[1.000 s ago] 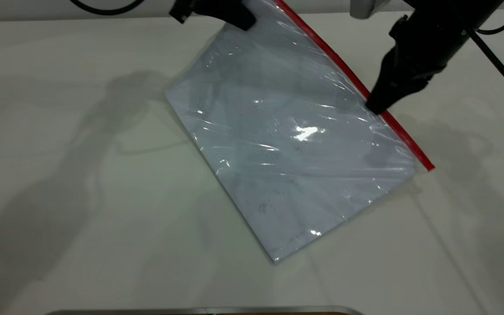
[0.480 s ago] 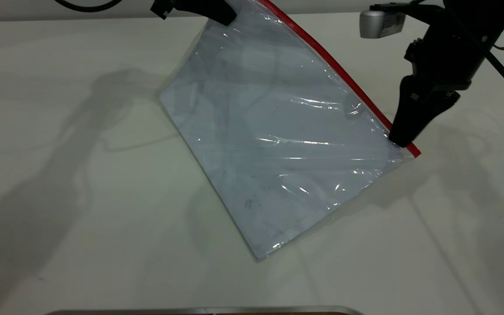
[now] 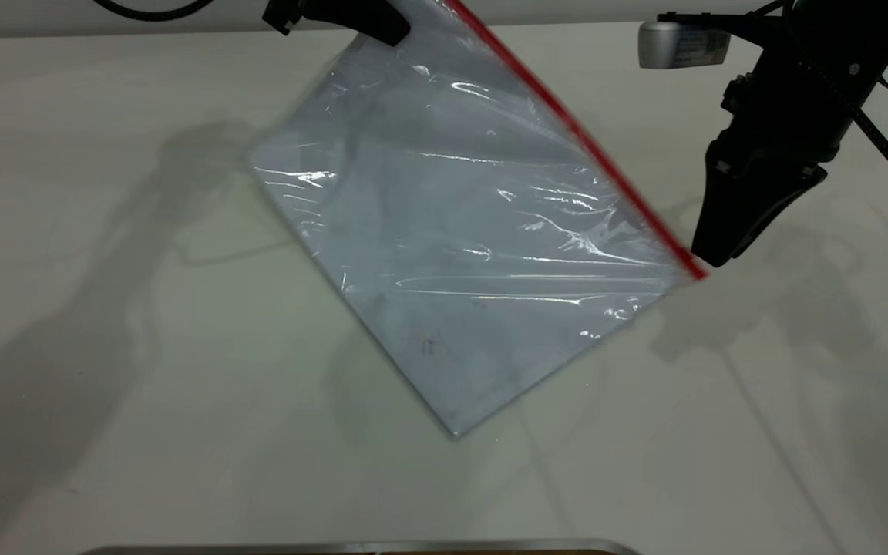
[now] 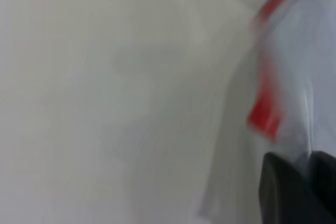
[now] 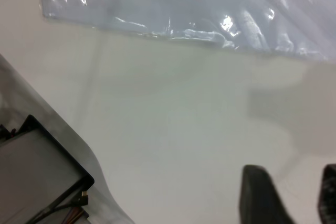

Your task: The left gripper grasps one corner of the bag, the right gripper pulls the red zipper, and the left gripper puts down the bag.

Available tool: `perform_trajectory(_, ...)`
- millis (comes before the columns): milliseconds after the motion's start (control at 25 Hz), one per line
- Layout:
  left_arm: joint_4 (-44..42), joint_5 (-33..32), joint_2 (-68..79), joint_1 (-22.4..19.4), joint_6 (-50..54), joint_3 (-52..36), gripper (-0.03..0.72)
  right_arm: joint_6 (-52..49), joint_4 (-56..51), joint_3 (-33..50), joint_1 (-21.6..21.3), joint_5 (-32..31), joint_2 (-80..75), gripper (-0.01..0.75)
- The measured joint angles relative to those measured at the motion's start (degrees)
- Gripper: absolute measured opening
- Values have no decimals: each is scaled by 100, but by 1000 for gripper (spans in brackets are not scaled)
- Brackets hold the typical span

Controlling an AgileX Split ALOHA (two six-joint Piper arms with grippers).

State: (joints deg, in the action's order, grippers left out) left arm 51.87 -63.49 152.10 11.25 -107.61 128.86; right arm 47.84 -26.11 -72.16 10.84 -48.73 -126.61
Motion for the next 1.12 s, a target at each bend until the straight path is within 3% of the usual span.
perform_trajectory(80, 18, 36, 0, -20, 113, 0, 213, -22, 0, 0, 0, 25, 0, 431)
perform_trajectory(200, 18, 173, 0, -26, 494, 0, 343, -26, 4, 0, 0, 199, 0, 537)
perform_trajectory(440, -226, 790, -107, -26, 1977, 0, 562, -26, 38, -17, 0, 960, 0, 588)
perform_trajectory(560, -785, 846, -405, -26, 3392, 0, 585, -201, 408, -329, 0, 954, 54, 588)
perform_trajectory(720, -1670, 711, -1129, -26, 5262, 0, 585, -749, 977, -1288, 0, 445, 459, 588)
perform_trajectory(920, -2569, 425, -2233, -26, 6681, 0, 585, -1234, 1337, -2767, 0, -692, 1052, 588)
perform_trajectory(1120, -3013, -327, -3332, -26, 7492, 0, 585, -1719, 1471, -3932, 0, -1913, 1664, 588)
